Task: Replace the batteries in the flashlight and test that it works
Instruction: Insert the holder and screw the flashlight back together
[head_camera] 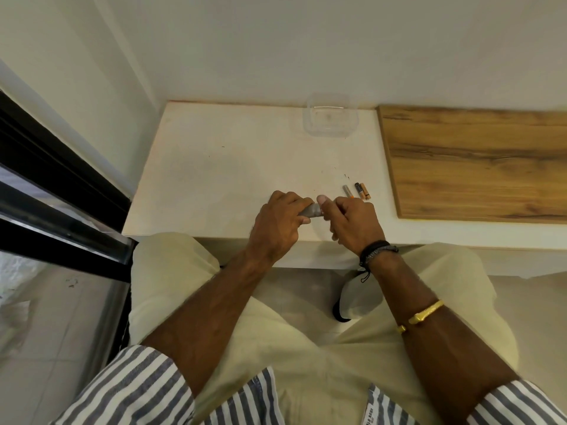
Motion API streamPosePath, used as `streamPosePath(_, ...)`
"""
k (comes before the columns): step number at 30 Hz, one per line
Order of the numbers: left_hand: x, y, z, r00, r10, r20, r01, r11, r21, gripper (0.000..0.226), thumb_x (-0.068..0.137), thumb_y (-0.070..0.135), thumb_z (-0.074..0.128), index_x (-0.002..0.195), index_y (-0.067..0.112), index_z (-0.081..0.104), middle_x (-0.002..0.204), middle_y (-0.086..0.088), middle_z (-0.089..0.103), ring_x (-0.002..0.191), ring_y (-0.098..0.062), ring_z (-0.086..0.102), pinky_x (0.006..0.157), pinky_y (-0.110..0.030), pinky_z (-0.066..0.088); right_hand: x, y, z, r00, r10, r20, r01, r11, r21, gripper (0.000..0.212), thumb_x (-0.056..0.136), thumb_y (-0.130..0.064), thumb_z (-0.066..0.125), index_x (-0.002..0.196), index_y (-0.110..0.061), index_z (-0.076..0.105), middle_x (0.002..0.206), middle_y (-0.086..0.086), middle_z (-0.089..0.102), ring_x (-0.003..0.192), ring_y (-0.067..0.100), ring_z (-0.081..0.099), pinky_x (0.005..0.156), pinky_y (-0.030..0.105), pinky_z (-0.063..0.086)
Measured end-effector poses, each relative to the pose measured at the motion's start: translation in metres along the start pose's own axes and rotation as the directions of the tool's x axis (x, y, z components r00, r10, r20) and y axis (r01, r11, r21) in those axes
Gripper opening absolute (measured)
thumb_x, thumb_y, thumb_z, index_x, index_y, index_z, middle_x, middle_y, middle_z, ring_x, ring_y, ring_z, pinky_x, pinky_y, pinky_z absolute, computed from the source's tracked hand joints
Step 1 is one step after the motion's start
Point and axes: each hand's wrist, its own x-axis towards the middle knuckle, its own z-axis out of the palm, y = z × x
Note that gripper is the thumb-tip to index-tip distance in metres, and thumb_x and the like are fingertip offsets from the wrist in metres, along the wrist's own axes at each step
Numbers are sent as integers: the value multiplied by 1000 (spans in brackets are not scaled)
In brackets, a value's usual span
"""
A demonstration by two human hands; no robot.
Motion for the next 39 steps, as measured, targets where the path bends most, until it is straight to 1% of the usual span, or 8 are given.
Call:
streamPosePath(3, -1, 2, 2, 999, 46, 12, -46, 999, -1, 29, 94, 17, 62, 123, 15, 63, 111, -3, 67, 99, -23, 52, 77, -41, 51, -1, 0, -1, 993, 116, -3, -116, 993, -15, 71, 98, -70, 37, 62, -17, 67, 44, -3, 63, 41, 16, 65, 58, 32, 58)
streamPosePath(7, 1, 0, 3, 1000, -8, -6, 8, 1000, -13, 29, 94, 18, 61, 123, 16, 62, 110, -3, 66, 99, -21, 51, 74, -39, 51, 1, 4, -4, 991, 32, 130, -69, 955, 287, 34, 99, -50, 57, 107, -18, 68, 90, 10, 77, 64, 15, 75, 61, 32, 63)
streamPosePath(10, 1, -3, 2, 999, -52, 5, 52, 999, 0, 29, 94, 17, 62, 123, 15, 62, 112, -5, 66, 100, -23, 52, 74, -39, 52, 3, 8, -5, 985, -117, 125, 74, 950, 305, 25, 95, -21, 71, 119, -17, 68, 94, 11, 75, 78, 19, 77, 68, 35, 65)
streamPosePath(17, 0, 0, 2, 1000, -14, -13, 14, 1000, 17, 29, 92, 14, 64, 121, 16, 63, 110, -4, 67, 100, -23, 54, 76, -40, 53, 0, 2, -1, 997, -16, 74, 17, 1000, -11, 48, 101, -55, 49, 84, -14, 67, 60, -1, 69, 50, 13, 67, 65, 41, 64)
streamPosePath(21, 1, -5, 3, 1000, -19, -6, 19, 999, -34, 28, 93, 12, 61, 121, 15, 62, 111, -4, 67, 100, -24, 53, 78, -42, 52, -2, 0, 5, 999, 15, 33, -12, 997, -76, 64, 100, -63, 40, 76, -9, 65, 64, 9, 68, 61, 31, 68, 69, 49, 61)
streamPosePath(26, 2, -4, 5, 995, -30, 93, 46, 983, -176, 29, 97, 11, 58, 126, 8, 61, 116, -11, 67, 99, -21, 53, 86, -33, 45, 2, 2, 7, 988, -136, -68, 122, 977, -174, 52, 101, -56, 44, 77, -13, 59, 59, 3, 55, 59, 27, 56, 58, 43, 49)
streamPosePath(33, 3, 1, 5, 996, -50, 76, 61, 985, -159, 27, 97, 18, 58, 123, 11, 63, 108, -5, 68, 90, -10, 47, 75, -29, 43, 5, 3, 14, 988, -65, -140, 52, 994, -98, 54, 103, -50, 47, 58, -19, 49, 49, -4, 40, 48, 14, 36, 49, 29, 27)
streamPosePath(39, -1, -2, 6, 993, -99, -61, 88, 982, -170, 29, 90, 32, 69, 117, 22, 65, 104, 4, 70, 92, -12, 53, 76, -31, 49, -5, 1, 22, 993, 61, -100, -36, 973, 229, 38, 98, -51, 57, 92, -14, 62, 79, 10, 71, 71, 26, 70, 66, 43, 61)
